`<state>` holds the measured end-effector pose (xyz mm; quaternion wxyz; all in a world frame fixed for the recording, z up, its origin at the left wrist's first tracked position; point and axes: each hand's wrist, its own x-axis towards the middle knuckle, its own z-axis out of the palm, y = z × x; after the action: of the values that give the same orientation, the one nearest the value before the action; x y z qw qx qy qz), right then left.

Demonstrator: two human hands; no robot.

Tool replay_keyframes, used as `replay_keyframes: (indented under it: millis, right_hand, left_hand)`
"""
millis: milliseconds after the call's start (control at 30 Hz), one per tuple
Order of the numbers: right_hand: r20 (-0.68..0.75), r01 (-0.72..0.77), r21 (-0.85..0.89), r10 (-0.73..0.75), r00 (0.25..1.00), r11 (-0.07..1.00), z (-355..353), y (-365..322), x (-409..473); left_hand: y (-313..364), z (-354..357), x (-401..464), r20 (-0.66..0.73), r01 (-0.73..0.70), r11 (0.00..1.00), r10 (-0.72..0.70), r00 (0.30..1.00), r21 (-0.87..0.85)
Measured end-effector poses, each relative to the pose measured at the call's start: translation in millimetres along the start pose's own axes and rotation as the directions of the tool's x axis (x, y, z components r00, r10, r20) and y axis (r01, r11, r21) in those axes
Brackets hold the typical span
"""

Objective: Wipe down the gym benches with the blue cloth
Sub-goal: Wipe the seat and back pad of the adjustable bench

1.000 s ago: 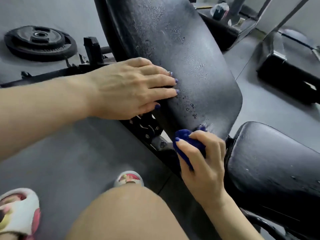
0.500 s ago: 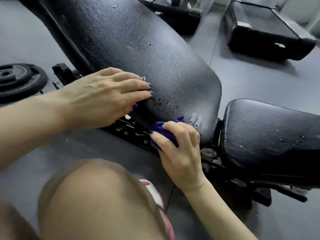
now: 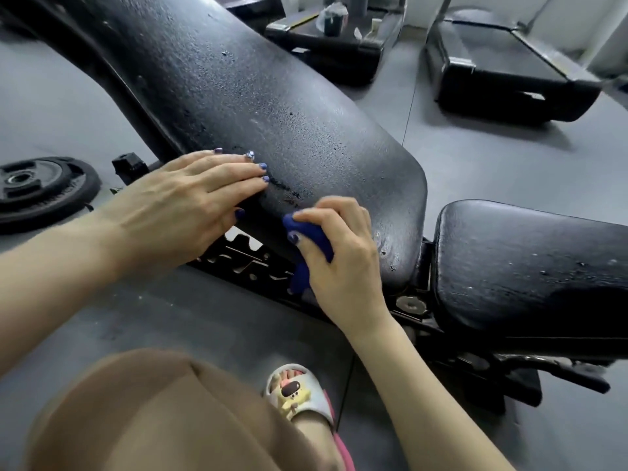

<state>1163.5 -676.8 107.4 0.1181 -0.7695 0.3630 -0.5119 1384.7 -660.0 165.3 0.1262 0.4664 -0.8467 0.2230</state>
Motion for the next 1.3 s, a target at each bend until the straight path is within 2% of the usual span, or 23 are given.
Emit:
replay_keyframes:
  millis: [100, 233, 300, 400, 600, 767, 1033, 1200, 1300]
  right_hand:
    - [0.009, 0.016, -0.007, -0.016, 1.000, 1.000, -27, 25, -30]
    - [-0.071, -0.072, -0.043, 0.069, 0.995, 0.996, -64, 65, -69]
    - [-0.126, -0.116, -0.068, 0.107, 0.986, 0.991, -64, 68, -75]
    - [-0.184, -0.085, -0.120, 0.062, 0.981, 0.989, -41, 49, -60]
    - [-0.046, 0.160, -0.208, -0.173, 0.984, 0.965, 4, 7, -27]
    - [0.089, 0.323, -0.364, -0.313, 0.946, 0.873, -26, 42, -57]
    - [0.049, 0.383, -0.363, -0.393, 0.918, 0.849, 38, -7, -9]
    - [0.134, 0.443, -0.392, -0.427, 0.894, 0.806, 4, 14, -30]
    - [0.113, 0.430, -0.416, -0.424, 0.899, 0.801, -3, 23, -39]
  left_hand:
    - [3, 4, 0, -0.008, 0.023, 1.000, -0.023, 1.000, -0.004]
    - [1, 9, -3, -0.036, 0.020, 1.000, -0.020, 0.999, -0.006]
    - [-1, 11, -5, -0.051, 0.009, 1.000, -0.009, 0.999, 0.006]
    - [-1, 14, -5, -0.060, 0.002, 0.999, 0.000, 0.998, 0.032]
    - [-4, 11, -4, -0.086, -0.011, 0.998, 0.016, 0.996, 0.060]
    - [-22, 8, -13, -0.141, 0.165, 0.985, -0.157, 0.977, 0.048]
    - [-23, 16, -16, -0.169, 0.152, 0.988, -0.144, 0.975, 0.033]
    - [-23, 12, -15, -0.156, 0.152, 0.988, -0.146, 0.977, 0.029]
    - [-22, 11, -15, -0.153, 0.166, 0.986, -0.160, 0.975, 0.028]
